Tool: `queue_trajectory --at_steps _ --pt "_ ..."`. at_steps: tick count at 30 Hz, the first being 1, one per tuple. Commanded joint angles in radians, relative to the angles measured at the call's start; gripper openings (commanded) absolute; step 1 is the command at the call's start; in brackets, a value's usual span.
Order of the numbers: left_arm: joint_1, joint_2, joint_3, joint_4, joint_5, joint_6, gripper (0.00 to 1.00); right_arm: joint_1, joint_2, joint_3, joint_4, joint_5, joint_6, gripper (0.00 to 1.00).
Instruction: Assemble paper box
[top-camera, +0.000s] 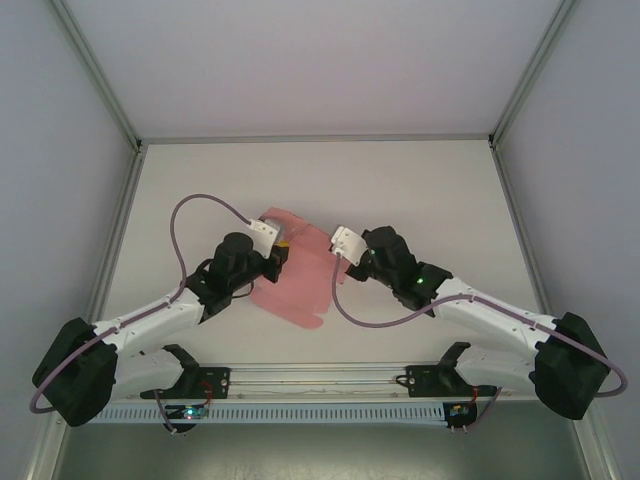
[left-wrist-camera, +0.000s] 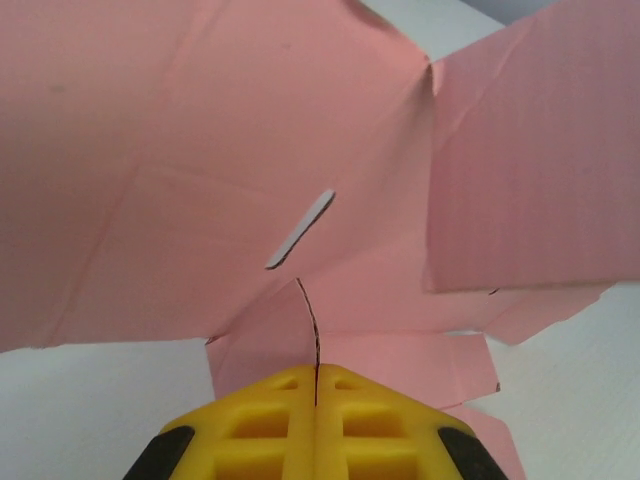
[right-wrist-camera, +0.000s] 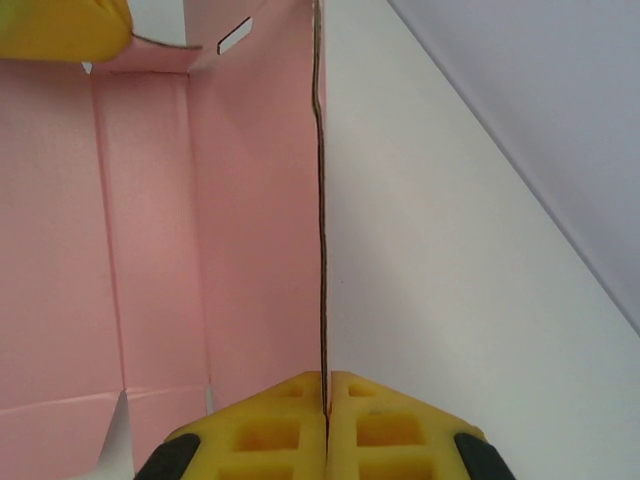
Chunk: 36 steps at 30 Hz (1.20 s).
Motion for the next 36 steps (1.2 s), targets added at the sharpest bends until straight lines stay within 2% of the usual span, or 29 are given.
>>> queue_trajectory --at_steps 1,8,15,16,17,18,20,24,28,31,36 --pt "-0.045 0.025 0.017 0.035 -0.064 0.02 0.0 0.037 0.025 0.044 0.009 0.065 -0.015 0.0" --pt "-0.109 0.132 0.014 0.097 -0.191 0.013 0.0 0.08 0.068 0.045 0.03 0.136 -0.047 0.0" --pt "-0.116 0.161 -0.007 0.149 -0.178 -0.027 0.0 0.098 0.11 0.045 0.033 0.231 -0.09 0.0" --pt "-0.115 0.155 -0.009 0.137 -0.193 -0.032 0.05 0.099 0.112 0.044 0.036 0.243 -0.097 0.0" --pt "-0.115 0.145 -0.012 0.12 -0.211 -0.039 0.19 0.1 0.114 0.042 0.037 0.254 -0.107 0.0" --pt "-0.116 0.138 -0.012 0.098 -0.23 -0.043 0.41 0.099 0.116 0.039 0.039 0.264 -0.119 0.0" --pt "-0.116 0.116 -0.012 0.047 -0.272 -0.067 0.73 0.099 0.118 0.026 0.054 0.283 -0.151 0.0" --pt "-0.116 0.015 -0.016 -0.092 -0.29 -0.115 1.0 0.097 0.125 0.025 0.026 0.304 -0.224 0.0" --pt "-0.116 -0.135 -0.054 -0.18 -0.292 -0.126 1.0 0.101 0.132 0.018 0.037 0.33 -0.299 0.0" --pt "-0.115 -0.246 -0.054 -0.27 -0.315 -0.159 1.0 0.106 0.136 -0.009 0.12 0.389 -0.375 0.0" --pt "-0.114 -0.316 -0.036 -0.341 -0.378 -0.213 1.0 0.12 0.188 -0.034 0.249 0.5 -0.505 0.0"
